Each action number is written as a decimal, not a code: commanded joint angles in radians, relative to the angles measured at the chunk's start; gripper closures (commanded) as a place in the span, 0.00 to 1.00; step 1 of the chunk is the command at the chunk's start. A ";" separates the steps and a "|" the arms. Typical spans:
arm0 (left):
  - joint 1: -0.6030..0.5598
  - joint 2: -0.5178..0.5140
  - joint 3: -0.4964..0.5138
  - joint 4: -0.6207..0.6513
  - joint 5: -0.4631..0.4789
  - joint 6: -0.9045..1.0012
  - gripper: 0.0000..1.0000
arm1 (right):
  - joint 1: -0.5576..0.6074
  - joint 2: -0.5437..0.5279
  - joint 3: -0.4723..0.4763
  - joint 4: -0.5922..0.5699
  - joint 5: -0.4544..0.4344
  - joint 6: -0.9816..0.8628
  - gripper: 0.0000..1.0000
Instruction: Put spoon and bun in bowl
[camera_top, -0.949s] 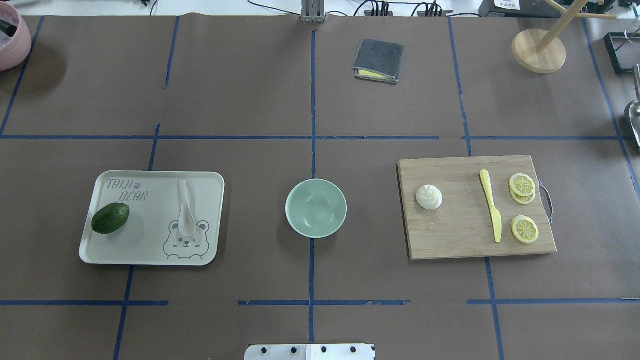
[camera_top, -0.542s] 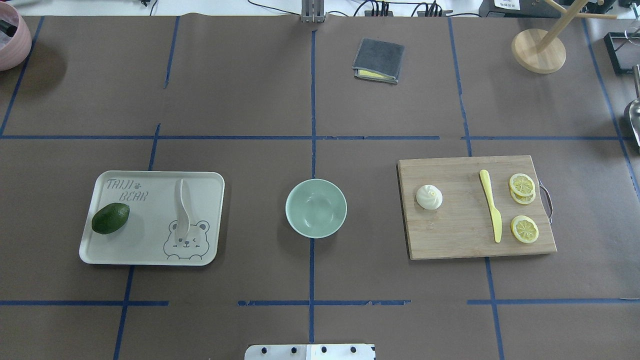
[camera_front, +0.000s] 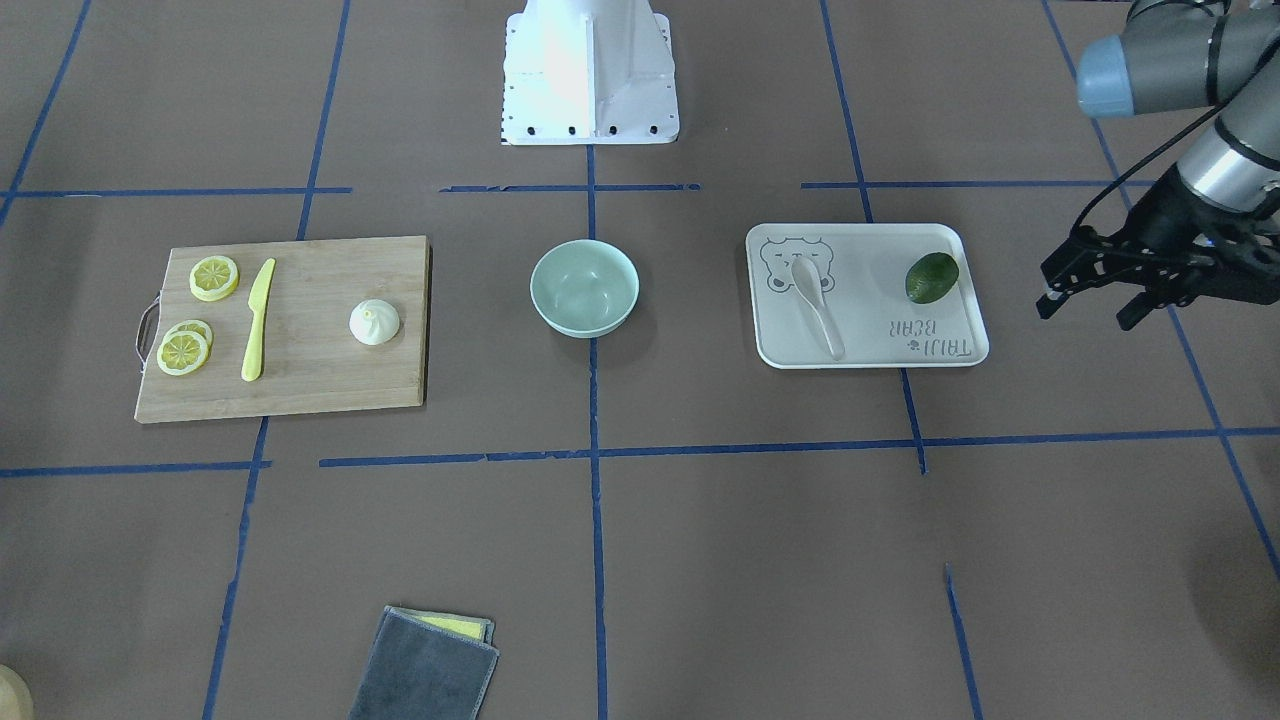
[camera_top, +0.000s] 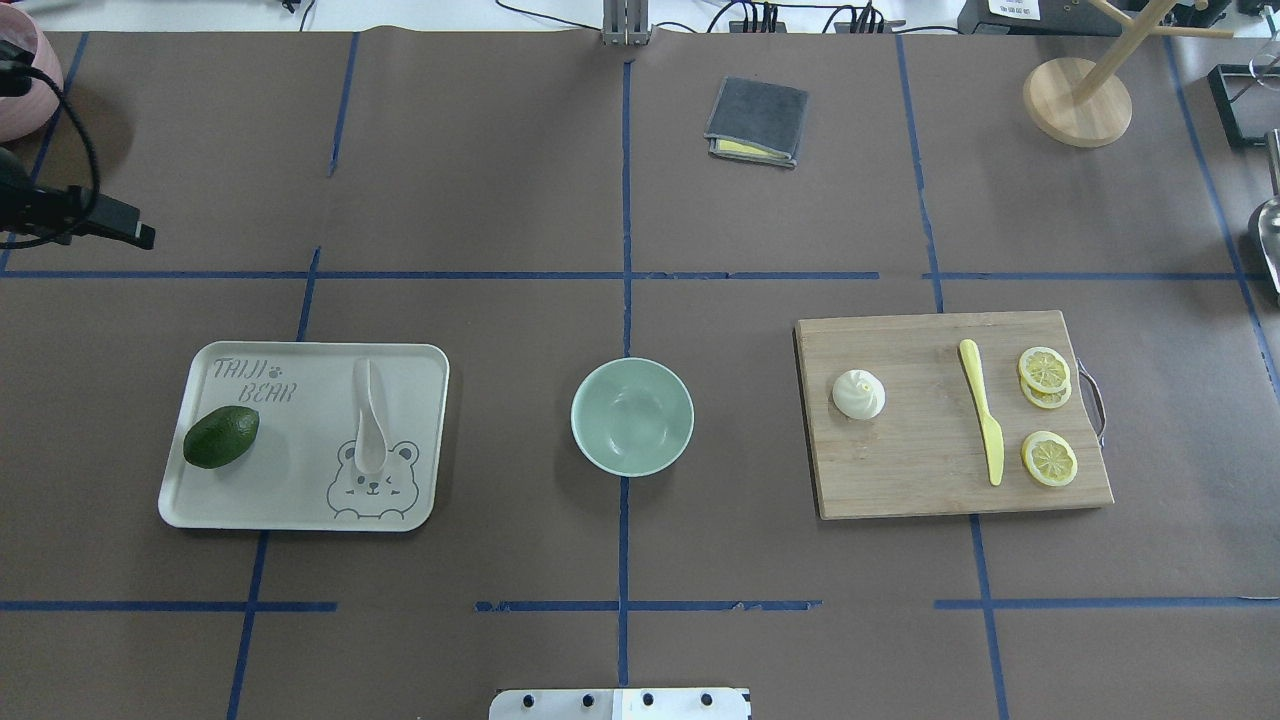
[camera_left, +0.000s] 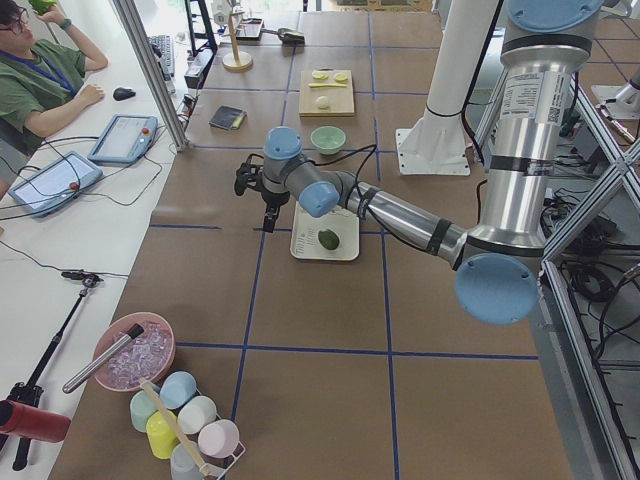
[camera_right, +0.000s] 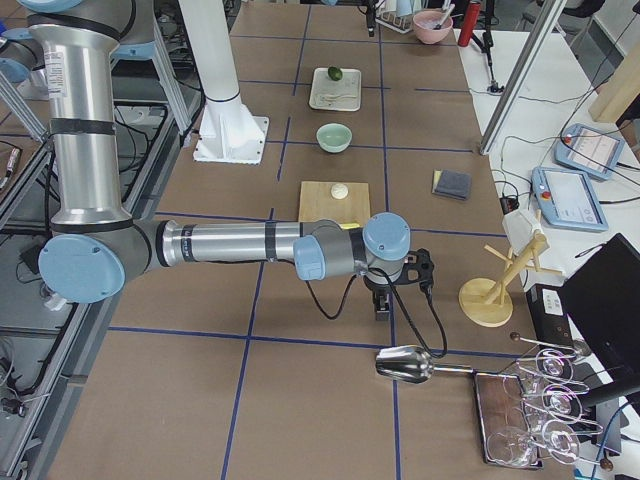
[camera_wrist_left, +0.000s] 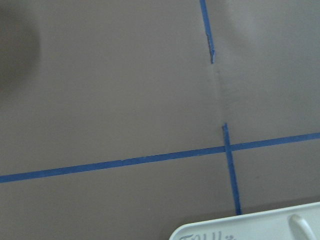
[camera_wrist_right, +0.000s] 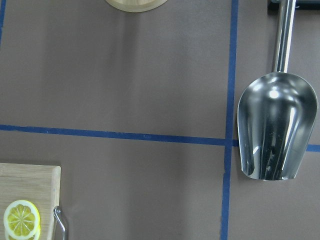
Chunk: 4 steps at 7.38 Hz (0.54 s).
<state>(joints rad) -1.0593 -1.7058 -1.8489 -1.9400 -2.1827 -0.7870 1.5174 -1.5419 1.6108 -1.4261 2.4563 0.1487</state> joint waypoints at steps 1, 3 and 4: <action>0.141 -0.096 0.010 0.001 0.069 -0.246 0.00 | -0.038 0.026 0.004 0.001 -0.002 0.052 0.00; 0.276 -0.115 0.003 0.009 0.222 -0.400 0.00 | -0.077 0.037 0.012 0.003 -0.007 0.080 0.00; 0.327 -0.123 0.007 0.009 0.263 -0.464 0.00 | -0.095 0.060 0.017 0.004 -0.007 0.122 0.00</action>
<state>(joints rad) -0.8042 -1.8163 -1.8449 -1.9326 -1.9844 -1.1607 1.4457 -1.5020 1.6225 -1.4237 2.4507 0.2283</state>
